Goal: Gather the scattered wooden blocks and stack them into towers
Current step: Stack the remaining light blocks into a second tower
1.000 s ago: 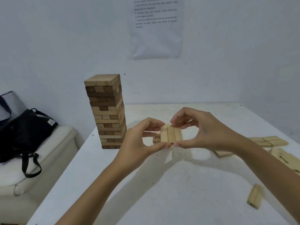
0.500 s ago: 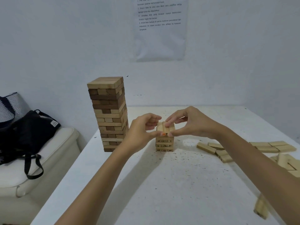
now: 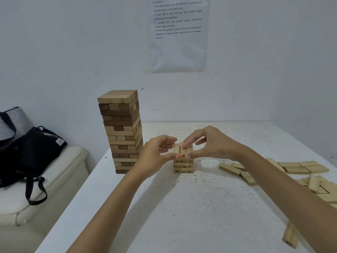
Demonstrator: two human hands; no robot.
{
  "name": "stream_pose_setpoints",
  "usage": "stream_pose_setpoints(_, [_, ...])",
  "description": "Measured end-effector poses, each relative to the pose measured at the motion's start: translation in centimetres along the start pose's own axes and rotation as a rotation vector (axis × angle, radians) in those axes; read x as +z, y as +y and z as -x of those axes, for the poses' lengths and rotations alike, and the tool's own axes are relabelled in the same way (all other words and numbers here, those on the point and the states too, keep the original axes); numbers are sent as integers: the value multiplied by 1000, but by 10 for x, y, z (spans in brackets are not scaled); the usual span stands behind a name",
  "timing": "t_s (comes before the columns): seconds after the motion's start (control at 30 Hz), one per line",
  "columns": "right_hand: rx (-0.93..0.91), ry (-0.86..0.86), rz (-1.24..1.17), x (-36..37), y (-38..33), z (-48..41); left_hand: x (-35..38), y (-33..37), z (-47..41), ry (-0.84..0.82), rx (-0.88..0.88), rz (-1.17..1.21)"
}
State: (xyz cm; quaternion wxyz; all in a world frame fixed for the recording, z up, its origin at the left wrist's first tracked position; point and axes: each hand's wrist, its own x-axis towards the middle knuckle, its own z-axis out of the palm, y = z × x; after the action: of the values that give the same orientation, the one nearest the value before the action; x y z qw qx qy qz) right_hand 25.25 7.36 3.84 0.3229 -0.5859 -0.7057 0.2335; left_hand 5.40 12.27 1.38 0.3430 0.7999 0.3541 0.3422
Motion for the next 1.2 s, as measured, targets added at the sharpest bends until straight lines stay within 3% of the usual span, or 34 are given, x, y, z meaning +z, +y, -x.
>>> stream_pose_setpoints(0.4, [64,25,-96,-1,3,8,2,7,4,37,-31,-28])
stream_pose_setpoints(0.63, [349,496,-490,25,-7,22,14,27,17,159,-344,376])
stream_pose_setpoints(0.77, [416,408,-615,57,-13,29,24,40,26,82,-463,482])
stream_pose_setpoints(0.9, [461,282,-730,71,-16,32,31,48,35,31,-464,510])
stream_pose_setpoints(1.2, [434,150,-693,73,-17,39,32,73,44,-26,-438,500])
